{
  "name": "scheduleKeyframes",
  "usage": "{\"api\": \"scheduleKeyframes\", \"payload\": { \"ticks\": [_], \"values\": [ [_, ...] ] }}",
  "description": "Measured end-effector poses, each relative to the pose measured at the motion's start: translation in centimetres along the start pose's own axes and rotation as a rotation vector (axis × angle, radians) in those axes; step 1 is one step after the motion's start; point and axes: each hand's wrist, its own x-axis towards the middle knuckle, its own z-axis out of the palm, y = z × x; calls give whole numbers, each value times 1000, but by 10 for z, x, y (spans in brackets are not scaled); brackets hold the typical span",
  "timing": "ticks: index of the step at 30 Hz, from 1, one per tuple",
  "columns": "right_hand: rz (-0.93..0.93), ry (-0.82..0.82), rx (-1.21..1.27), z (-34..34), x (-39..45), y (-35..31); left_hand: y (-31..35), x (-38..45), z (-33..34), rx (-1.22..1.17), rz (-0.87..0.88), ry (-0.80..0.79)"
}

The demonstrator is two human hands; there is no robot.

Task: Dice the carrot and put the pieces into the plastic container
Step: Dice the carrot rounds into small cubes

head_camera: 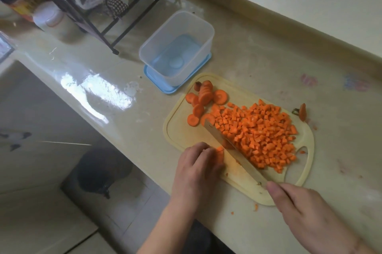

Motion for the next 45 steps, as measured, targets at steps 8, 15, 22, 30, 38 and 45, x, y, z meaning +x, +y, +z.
{"api": "scheduleKeyframes", "payload": {
  "ticks": [8, 15, 22, 30, 38, 45],
  "values": [
    [-50, -30, -14, 9, 1, 7, -2, 2, 7, -13, 20, 41],
    [-92, -51, -20, 3, 10, 4, 9, 5, 14, 0, -39, 72],
    [-87, -48, -29, -2, 7, 3, 2, 7, -1, 13, 49, 18],
    [-93, -72, -25, -4, -3, 1, -28, 15, -11, 46, 436, -224],
    [-68, -60, -152, 6, -11, 17, -27, 13, -6, -22, 378, -255],
    [-149, -15, -90, 8, 16, 5, -26, 11, -9, 23, 375, -243]
  ]
}}
